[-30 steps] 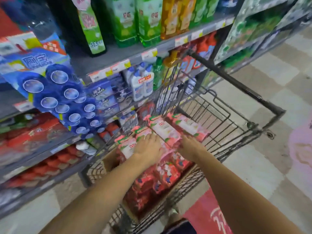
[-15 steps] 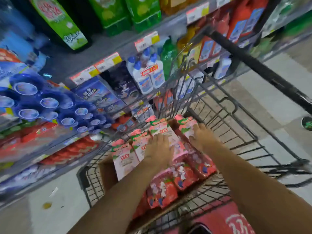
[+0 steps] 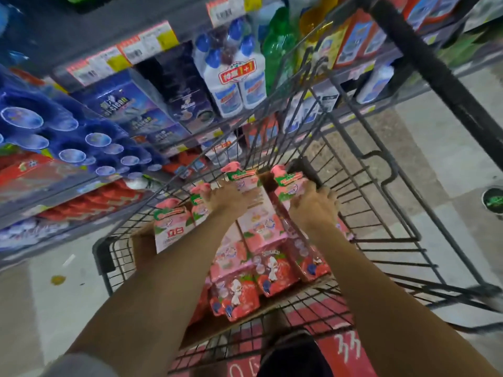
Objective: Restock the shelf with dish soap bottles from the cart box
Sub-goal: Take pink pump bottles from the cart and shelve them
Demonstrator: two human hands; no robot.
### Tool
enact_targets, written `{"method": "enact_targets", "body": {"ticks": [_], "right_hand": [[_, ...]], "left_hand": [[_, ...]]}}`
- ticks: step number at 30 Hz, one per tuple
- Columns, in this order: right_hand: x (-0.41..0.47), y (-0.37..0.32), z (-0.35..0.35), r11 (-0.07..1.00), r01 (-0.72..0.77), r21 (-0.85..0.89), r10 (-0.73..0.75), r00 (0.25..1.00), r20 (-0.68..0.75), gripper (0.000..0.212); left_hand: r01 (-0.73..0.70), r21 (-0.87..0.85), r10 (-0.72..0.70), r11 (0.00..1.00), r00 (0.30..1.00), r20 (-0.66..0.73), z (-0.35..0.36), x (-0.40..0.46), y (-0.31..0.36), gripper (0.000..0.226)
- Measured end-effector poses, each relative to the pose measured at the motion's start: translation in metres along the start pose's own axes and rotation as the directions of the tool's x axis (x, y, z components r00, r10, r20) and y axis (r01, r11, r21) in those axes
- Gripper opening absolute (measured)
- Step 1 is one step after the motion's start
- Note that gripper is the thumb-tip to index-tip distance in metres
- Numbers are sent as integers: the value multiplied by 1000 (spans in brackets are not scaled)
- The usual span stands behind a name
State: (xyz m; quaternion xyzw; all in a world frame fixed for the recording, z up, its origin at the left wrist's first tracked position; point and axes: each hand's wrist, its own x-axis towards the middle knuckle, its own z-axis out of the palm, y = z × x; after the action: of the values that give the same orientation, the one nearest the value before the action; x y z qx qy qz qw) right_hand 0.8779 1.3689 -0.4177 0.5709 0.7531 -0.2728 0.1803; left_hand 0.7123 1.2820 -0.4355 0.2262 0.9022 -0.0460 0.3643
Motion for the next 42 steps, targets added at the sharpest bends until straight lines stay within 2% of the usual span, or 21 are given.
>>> {"method": "enact_targets", "body": {"ticks": [2, 4, 6, 8, 11, 12, 15, 17, 19, 22, 23, 26, 29, 33, 37, 40, 42], "right_hand": [[3, 1, 1, 999, -42, 8, 42, 998, 54, 80], [4, 5, 0, 996, -83, 46, 78, 992, 104, 92], [4, 11, -1, 989, -106, 103, 91, 987, 133, 95], [4, 18, 6, 961, -155, 230, 113, 976, 184, 105], [-1, 32, 16, 818, -307, 487, 173, 938, 300, 125], [-4, 39, 19, 781, -327, 533, 173, 932, 318, 123], [-23, 58, 23, 685, -350, 639, 154, 927, 342, 89], [-34, 69, 26, 630, -377, 679, 133, 914, 383, 82], [-44, 78, 24, 655, -376, 655, 93, 901, 424, 78], [-60, 86, 10, 744, -296, 599, -11, 891, 454, 35], [-63, 89, 7, 746, -277, 606, -32, 893, 448, 29], [-63, 97, 2, 706, -247, 664, -65, 911, 408, 23], [-62, 100, -1, 674, -225, 703, -110, 911, 397, 19], [-69, 106, 2, 597, -249, 763, -150, 899, 411, 34], [-67, 113, 4, 545, -289, 787, -176, 878, 445, 39], [-71, 115, 8, 521, -308, 796, -183, 871, 456, 51], [-74, 115, 9, 485, -318, 815, -187, 872, 452, 53]], "left_hand": [[7, -11, -7, 1000, 999, -46, 1, -4, 3, 100], [35, 11, -35, 999, 999, -28, 0, -7, 8, 97], [45, 38, -45, 998, 999, -4, 3, -10, 11, 101], [4, 34, -3, 999, 999, -35, 12, -17, 13, 97], [-106, 44, 111, 993, 987, -116, 23, -42, 18, 97], [-126, 56, 132, 990, 983, -131, 25, -50, 19, 98], [-151, 67, 160, 986, 975, -152, 31, -71, 19, 92], [-161, -6, 158, 987, 975, -158, 39, -86, 14, 93], [-174, -155, 150, 973, 976, -156, 48, -103, 7, 100], [-160, -231, 131, 960, 982, -136, 63, -128, 0, 108], [-159, -231, 127, 960, 981, -147, 67, -135, -1, 107], [-167, -285, 122, 944, 978, -170, 72, -148, 0, 100], [-86, -416, 43, 905, 993, -110, 70, -155, 0, 91], [-24, -491, 24, 871, 1000, -6, 58, -153, -2, 72], [49, -517, 3, 854, 995, 99, 40, -144, 3, 77], [84, -507, 25, 858, 979, 203, 34, -144, -1, 62], [80, -482, 45, 872, 969, 242, 29, -143, -1, 78]]}}
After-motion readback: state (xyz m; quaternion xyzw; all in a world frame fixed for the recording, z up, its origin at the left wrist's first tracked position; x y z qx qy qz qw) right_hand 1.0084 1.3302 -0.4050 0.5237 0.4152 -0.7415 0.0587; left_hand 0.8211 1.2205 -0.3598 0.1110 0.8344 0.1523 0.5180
